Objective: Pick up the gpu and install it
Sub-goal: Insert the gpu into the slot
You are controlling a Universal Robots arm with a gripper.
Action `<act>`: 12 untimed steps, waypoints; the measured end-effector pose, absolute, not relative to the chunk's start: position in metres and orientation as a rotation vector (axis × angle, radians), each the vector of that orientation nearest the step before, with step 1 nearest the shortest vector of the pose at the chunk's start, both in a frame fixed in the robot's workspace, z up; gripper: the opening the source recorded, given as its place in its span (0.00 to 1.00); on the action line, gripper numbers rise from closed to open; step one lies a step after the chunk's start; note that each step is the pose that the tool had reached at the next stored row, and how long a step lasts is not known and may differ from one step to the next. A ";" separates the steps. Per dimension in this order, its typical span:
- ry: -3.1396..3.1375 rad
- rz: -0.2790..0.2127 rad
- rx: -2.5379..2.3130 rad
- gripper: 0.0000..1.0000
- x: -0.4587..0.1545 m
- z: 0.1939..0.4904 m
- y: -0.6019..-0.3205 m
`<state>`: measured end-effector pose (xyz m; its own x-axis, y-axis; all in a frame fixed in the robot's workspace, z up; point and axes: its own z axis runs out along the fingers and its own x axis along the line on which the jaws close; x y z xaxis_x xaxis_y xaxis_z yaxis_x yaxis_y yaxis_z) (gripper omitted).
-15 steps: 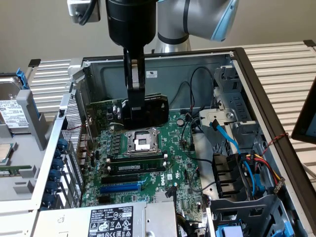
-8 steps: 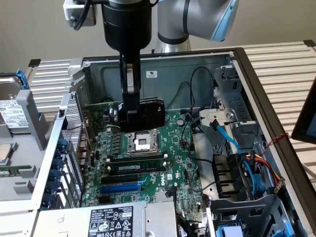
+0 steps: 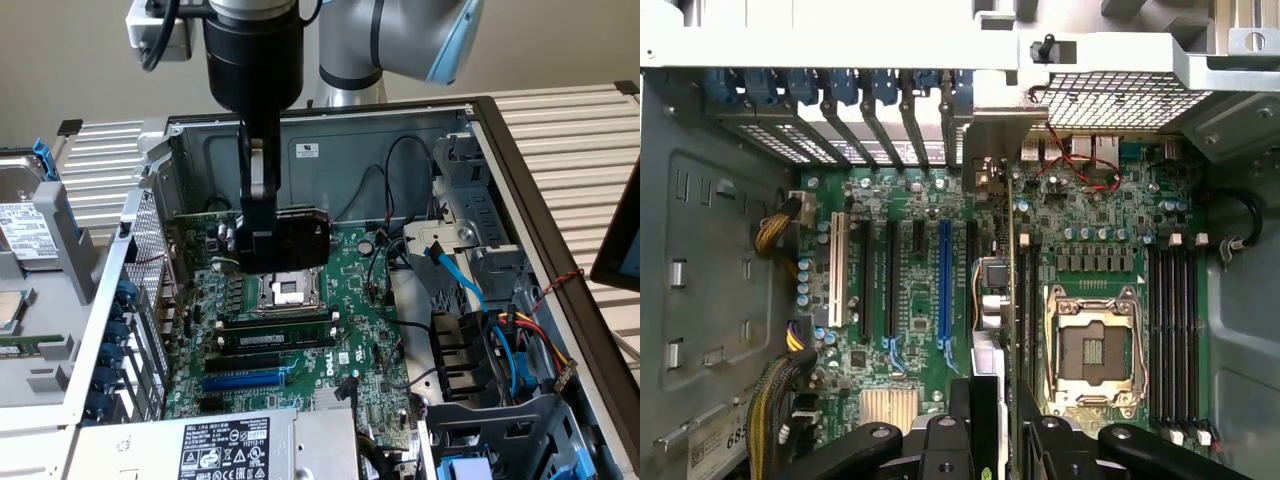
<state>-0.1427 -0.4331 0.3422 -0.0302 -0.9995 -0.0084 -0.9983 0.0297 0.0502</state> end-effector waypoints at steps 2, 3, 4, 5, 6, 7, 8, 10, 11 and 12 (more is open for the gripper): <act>-2.235 -0.066 2.166 0.27 -0.145 0.340 -0.434; -2.236 -0.066 2.164 0.27 -0.145 0.338 -0.435; -2.237 -0.066 2.163 0.27 -0.146 0.336 -0.436; -2.239 -0.066 2.162 0.27 -0.146 0.335 -0.437; -2.240 -0.066 2.161 0.27 -0.147 0.333 -0.438; -2.241 -0.066 2.159 0.27 -0.147 0.331 -0.439; -2.242 -0.066 2.158 0.27 -0.148 0.329 -0.440; -2.245 -0.066 2.156 0.27 -0.149 0.325 -0.442; -2.246 -0.066 2.154 0.27 -0.149 0.324 -0.443; -2.248 -0.066 2.153 0.27 -0.150 0.322 -0.444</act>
